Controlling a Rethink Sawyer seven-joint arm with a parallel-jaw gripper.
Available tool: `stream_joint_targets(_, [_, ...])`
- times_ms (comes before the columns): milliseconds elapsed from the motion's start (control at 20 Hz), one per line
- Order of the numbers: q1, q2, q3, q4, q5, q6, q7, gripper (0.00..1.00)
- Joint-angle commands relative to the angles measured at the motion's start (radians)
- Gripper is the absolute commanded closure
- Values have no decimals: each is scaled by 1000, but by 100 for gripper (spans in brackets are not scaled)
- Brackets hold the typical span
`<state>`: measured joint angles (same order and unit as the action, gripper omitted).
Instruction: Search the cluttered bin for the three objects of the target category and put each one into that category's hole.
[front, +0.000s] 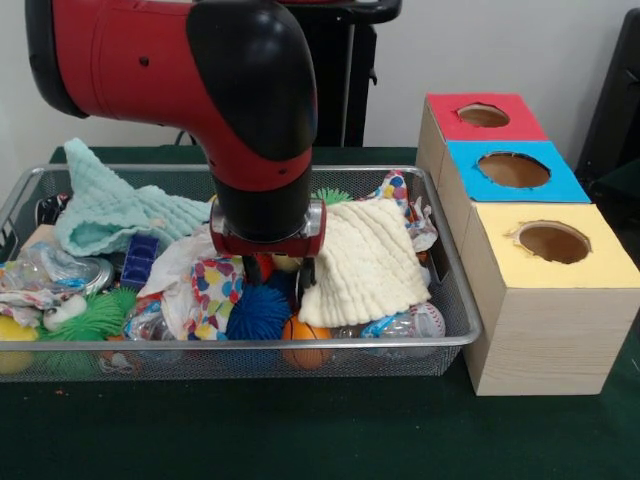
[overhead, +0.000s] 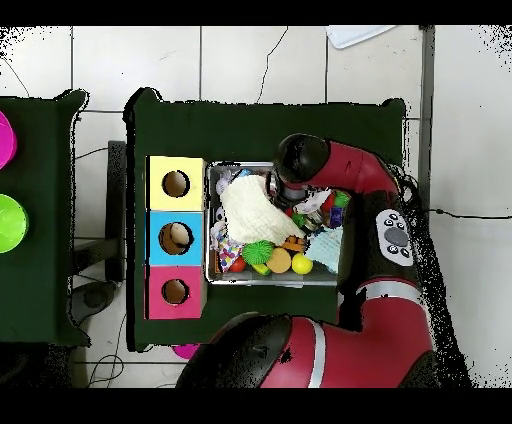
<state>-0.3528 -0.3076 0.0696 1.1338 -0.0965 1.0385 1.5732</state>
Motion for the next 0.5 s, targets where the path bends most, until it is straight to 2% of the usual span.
stream_joint_targets(50, [-16,43,39,121,-18,125,2,0])
stream_joint_targets(300, [-13,38,43,154,20,146,56,0])
stream_joint_targets(500, [-7,36,45,163,15,165,47,0])
